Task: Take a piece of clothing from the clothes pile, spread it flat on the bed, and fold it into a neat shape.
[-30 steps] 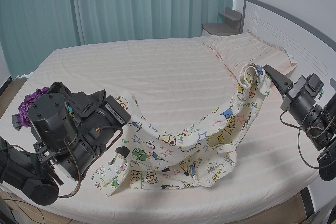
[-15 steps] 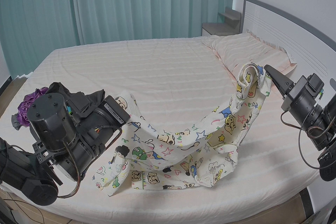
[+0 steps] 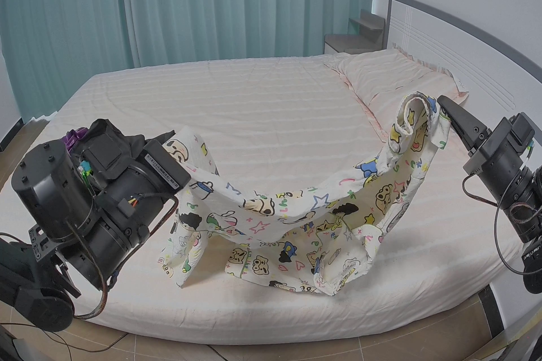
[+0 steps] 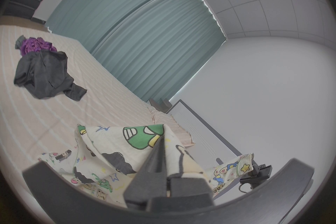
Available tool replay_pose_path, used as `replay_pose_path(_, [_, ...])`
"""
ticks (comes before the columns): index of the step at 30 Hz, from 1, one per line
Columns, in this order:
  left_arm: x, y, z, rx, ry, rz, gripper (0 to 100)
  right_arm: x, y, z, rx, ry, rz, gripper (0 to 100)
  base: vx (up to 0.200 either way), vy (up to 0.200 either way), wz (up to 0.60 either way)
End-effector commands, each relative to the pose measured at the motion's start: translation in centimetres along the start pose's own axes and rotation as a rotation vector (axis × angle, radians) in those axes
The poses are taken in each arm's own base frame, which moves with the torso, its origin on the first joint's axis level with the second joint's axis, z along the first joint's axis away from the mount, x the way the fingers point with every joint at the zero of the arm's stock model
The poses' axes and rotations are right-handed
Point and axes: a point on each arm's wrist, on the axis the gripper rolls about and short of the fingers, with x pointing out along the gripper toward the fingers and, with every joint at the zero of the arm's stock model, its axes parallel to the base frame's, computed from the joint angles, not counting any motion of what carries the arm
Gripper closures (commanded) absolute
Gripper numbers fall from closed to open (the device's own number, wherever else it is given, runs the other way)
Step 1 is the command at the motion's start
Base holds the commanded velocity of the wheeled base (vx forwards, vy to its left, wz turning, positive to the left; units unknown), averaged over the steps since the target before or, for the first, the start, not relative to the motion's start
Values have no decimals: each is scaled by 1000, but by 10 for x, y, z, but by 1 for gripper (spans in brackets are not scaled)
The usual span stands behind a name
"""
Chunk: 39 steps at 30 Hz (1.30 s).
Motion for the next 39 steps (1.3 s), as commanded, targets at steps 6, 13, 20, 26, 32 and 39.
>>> replay_pose_path(6, [-12, -6, 14, 91, -68, 9, 100, -12, 17, 10, -10, -35, 65, 100, -200, 0, 0])
replay_pose_path(13, [-28, -14, 32, 105, -124, -29, 100, -28, 36, 21, -47, -45, 158, 100, -114, 0, 0])
replay_pose_path(20, [-48, -24, 54, 99, -165, -57, 100, -22, 54, 41, -88, -104, 220, 100, 0, 0, 0])
replay_pose_path(26, [-62, -29, 66, 105, -154, -48, 100, -11, 72, 53, -103, -42, 195, 100, 0, 0, 0])
replay_pose_path(32, [-57, -21, 63, 130, -118, 6, 100, 3, 59, 45, -95, -2, 145, 100, 0, 0, 0])
replay_pose_path(39, [-38, -4, 48, 157, -67, 99, 100, 29, 36, 33, -87, 40, 86, 100, 0, 0, 0])
